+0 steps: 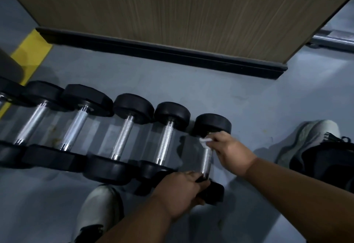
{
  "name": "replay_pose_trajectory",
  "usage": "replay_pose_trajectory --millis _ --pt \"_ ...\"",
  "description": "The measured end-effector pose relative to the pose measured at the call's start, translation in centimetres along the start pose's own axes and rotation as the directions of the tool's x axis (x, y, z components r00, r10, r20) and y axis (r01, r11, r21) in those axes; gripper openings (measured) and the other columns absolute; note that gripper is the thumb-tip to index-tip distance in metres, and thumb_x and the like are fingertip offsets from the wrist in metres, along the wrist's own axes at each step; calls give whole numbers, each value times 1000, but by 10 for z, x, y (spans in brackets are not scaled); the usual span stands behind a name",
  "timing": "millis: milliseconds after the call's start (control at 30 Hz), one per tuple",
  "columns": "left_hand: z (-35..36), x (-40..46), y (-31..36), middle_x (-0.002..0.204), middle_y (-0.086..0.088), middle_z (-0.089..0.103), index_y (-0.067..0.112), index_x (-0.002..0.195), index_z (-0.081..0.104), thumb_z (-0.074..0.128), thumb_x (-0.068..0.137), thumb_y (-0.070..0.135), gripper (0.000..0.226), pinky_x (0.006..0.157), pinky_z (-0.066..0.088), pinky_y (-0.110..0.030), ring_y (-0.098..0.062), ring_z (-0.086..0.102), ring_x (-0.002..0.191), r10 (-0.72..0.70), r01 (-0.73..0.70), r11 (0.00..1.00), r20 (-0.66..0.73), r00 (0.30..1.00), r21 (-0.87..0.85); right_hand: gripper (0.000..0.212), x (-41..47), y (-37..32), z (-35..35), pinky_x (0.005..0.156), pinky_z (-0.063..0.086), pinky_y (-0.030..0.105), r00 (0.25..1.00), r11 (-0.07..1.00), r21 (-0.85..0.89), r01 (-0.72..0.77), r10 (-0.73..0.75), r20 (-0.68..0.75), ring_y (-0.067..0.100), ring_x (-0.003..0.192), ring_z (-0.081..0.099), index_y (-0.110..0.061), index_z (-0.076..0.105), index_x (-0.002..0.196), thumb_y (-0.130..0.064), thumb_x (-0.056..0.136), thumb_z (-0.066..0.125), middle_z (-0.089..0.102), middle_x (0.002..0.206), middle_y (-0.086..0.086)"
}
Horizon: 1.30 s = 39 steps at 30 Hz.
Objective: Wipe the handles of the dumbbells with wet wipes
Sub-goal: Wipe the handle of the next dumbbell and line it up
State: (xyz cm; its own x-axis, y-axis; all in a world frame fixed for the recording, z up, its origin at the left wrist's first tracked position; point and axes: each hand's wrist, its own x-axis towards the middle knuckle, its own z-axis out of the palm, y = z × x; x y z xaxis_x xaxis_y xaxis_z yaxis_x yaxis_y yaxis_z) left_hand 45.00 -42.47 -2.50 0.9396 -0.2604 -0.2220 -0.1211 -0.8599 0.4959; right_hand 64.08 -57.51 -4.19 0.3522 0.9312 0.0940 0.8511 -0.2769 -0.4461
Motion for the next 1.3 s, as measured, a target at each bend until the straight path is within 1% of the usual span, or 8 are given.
replay_pose_trajectory --millis 167,300,500,667,867,1033,1200,1300 --pt "9 -2 -3 140 -4 61 23 133 64 67 85 46 53 93 56 -40 -28 62 121 29 -40 994 -110 993 -100 23 -23 -24 7 77 55 31 935 970 112 214 -237 266 25 92 61 -10 74 110 -16 99 55 66 102 11" --pt "9 -4 -6 144 -1 58 27 137 61 68 86 47 55 100 52 -38 -25 60 124 -13 -5 986 -106 994 -165 18 7 -1 2 73 47 25 996 996 22 -84 83 35 29 83 64 -9 76 96 -1 88 62 60 100 13" --pt "13 -6 -8 133 1 66 26 127 68 71 80 48 52 87 59 -33 -19 66 114 39 -73 983 -205 978 -166 36 -21 -21 15 75 53 31 933 962 167 217 -255 253 26 82 63 -14 76 104 -28 104 43 63 95 11" --pt "10 -5 -9 131 0 67 26 126 69 71 80 47 51 88 59 -33 -20 67 111 31 -74 981 -226 974 -181 13 4 6 8 72 45 17 991 991 68 -114 119 -68 25 75 69 -16 80 94 -14 86 70 66 94 8" --pt "16 -8 -13 132 2 66 27 126 68 69 82 48 49 87 58 -29 -17 67 111 60 -102 982 -246 967 -161 19 -27 -21 13 74 51 26 946 967 165 196 -231 226 19 83 62 -17 77 100 -18 92 59 64 96 6" --pt "13 -8 -9 128 4 69 28 124 69 73 77 47 50 85 58 -27 -14 67 110 53 -96 985 -275 960 -143 9 10 1 8 68 47 20 980 981 91 -170 178 -89 23 70 69 -16 80 84 -9 80 75 68 87 5" --pt "16 -9 -11 130 6 67 30 125 69 74 79 45 49 86 57 -25 -11 66 110 42 -90 981 -265 963 -172 18 -23 -24 11 76 44 9 954 967 251 42 -114 278 14 78 62 -19 77 90 -20 89 59 63 88 1" --pt "17 -10 -13 130 8 68 32 125 68 62 81 51 48 90 55 -23 -10 66 112 27 -72 985 -269 963 -158 12 -3 -8 7 66 51 20 990 990 143 -3 -17 137 17 72 64 -19 78 85 -16 86 67 64 83 1"
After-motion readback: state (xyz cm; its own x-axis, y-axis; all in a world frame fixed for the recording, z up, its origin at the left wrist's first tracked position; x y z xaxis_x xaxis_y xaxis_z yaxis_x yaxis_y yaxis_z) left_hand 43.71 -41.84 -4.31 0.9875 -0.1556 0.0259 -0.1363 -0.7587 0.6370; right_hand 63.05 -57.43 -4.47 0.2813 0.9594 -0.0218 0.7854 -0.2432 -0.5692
